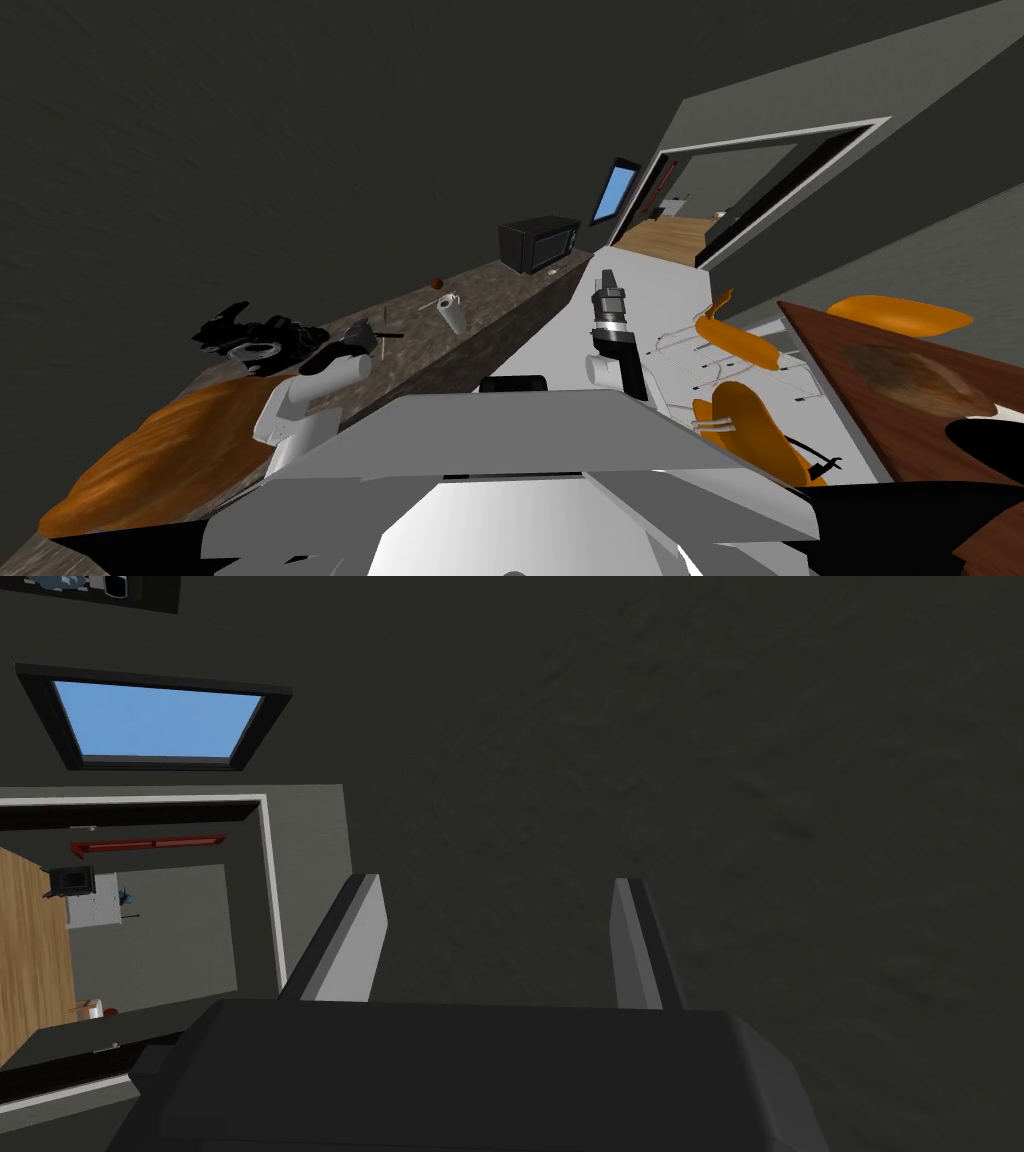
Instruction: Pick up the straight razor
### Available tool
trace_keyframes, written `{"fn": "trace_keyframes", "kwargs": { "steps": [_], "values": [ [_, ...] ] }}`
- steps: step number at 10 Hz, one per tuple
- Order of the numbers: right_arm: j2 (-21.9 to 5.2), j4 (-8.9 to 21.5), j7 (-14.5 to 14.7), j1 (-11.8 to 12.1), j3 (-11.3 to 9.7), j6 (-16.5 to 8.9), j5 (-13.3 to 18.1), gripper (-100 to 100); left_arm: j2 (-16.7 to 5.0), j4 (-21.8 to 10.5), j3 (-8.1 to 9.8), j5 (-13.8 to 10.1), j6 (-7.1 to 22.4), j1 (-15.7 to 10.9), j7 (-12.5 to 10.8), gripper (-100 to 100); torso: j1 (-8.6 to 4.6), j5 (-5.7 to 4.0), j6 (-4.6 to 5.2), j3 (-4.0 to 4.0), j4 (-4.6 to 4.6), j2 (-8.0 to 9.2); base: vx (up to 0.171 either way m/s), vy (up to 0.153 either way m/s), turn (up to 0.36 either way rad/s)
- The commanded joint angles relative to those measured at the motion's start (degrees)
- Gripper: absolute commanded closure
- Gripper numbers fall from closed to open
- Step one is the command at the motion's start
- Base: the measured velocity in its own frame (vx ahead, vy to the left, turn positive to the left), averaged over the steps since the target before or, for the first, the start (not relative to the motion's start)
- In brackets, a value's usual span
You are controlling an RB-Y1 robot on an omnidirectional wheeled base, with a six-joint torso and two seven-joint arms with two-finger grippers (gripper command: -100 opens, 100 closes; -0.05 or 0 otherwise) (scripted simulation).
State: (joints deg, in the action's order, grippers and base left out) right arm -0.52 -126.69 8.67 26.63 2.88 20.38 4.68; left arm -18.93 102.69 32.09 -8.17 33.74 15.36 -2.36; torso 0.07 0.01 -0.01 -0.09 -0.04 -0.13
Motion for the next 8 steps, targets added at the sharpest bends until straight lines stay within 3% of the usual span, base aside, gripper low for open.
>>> {"fn": "trace_keyframes", "kwargs": {
  "steps": [1,5,6,7,8],
  "values": [
    [0.0,0.0,0.0,0.0,0.0,0.0,0.0,0,0.0,0.0,0.0,0.0,0.0,0.0,0.0,100,0.0,0.0,0.0,0.0,0.0,0.0,0.0,0.0,0.0],
    [0.0,0.0,0.0,0.0,0.0,0.0,0.0,0,-0.01,-0.02,0.01,0.04,0.07,0.04,0.04,100,-0.11,-0.02,0.02,0.11,0.07,0.16,0.0,0.0,0.0],
    [0.0,0.0,0.0,0.0,0.0,0.0,0.0,0,-0.01,-0.01,0.01,0.02,0.05,0.03,0.02,0,-0.11,-0.03,0.02,0.11,0.06,0.16,0.0,0.0,0.0],
    [0.0,0.0,0.0,0.0,0.0,0.0,0.0,0,-0.01,-0.01,0.01,0.02,0.05,0.02,0.02,100,-0.12,-0.03,0.01,0.1,0.06,0.16,0.0,0.0,0.0],
    [0.0,0.0,0.0,0.0,0.0,0.0,0.0,0,0.0,-0.01,0.01,0.01,0.05,0.02,0.01,0,-0.12,-0.03,0.01,0.1,0.05,0.15,0.0,0.0,0.0]
  ]
}}
